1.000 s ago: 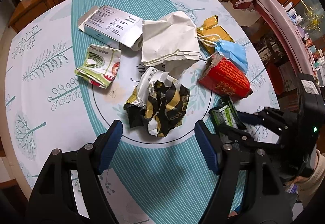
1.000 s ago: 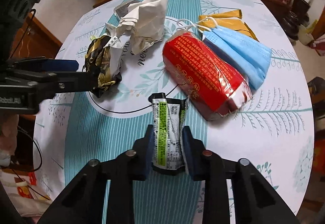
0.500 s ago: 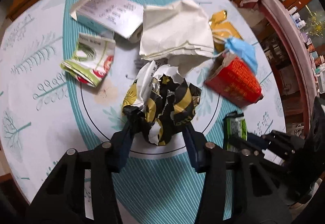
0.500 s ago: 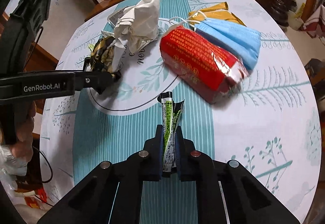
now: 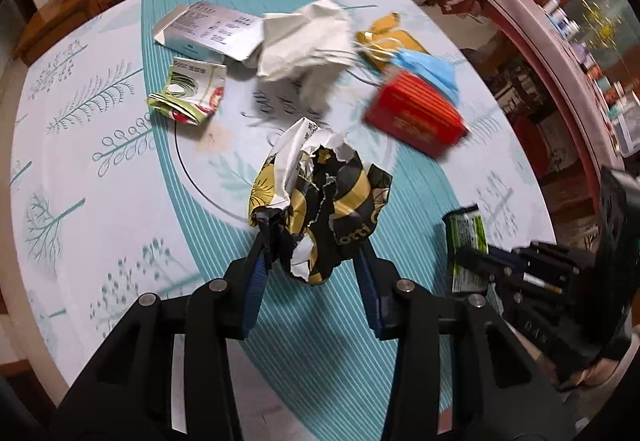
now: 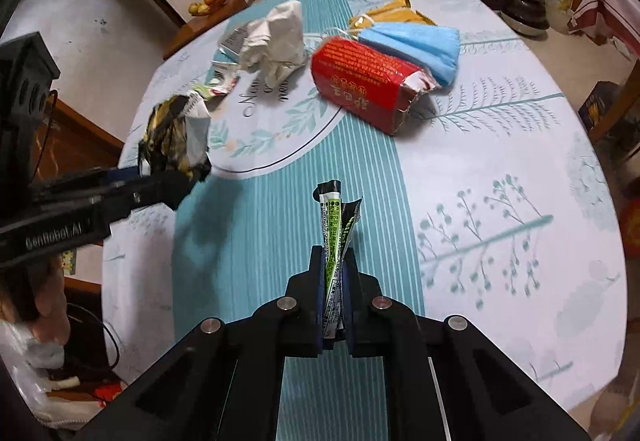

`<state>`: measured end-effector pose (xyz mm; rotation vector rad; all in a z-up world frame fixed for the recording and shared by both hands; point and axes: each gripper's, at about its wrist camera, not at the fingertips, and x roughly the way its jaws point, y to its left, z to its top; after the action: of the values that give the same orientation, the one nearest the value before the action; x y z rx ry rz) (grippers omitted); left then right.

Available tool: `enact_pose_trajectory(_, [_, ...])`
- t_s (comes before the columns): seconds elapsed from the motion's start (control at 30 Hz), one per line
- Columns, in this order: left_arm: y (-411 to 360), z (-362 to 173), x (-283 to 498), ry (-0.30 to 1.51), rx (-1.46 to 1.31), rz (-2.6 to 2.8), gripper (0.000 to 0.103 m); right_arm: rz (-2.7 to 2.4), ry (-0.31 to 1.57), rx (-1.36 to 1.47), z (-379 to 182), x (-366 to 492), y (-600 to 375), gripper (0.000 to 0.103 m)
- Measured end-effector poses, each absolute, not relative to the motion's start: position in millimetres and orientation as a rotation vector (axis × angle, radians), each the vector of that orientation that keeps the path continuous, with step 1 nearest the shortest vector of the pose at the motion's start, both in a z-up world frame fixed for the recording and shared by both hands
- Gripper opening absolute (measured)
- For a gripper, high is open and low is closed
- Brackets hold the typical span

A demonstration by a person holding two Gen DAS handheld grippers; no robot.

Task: Collect trash
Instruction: 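Carry the snack packet and crumpled wrapper down over the bin with both tools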

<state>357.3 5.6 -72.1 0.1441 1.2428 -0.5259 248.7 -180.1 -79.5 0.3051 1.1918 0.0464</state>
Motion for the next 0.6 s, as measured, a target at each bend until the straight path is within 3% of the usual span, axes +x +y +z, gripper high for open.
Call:
enact_pose_trajectory(0.33, [-16, -23, 257, 1.158, 0.108, -0.533, 0.038, 0.207, 1.127, 0.235, -36, 163, -203, 0.007])
enact_pose_trajectory(0.6, [-52, -13, 166, 1.134, 0.047, -0.462, 0.038, 0.284, 1.108, 0.206, -23, 83, -237, 0.007])
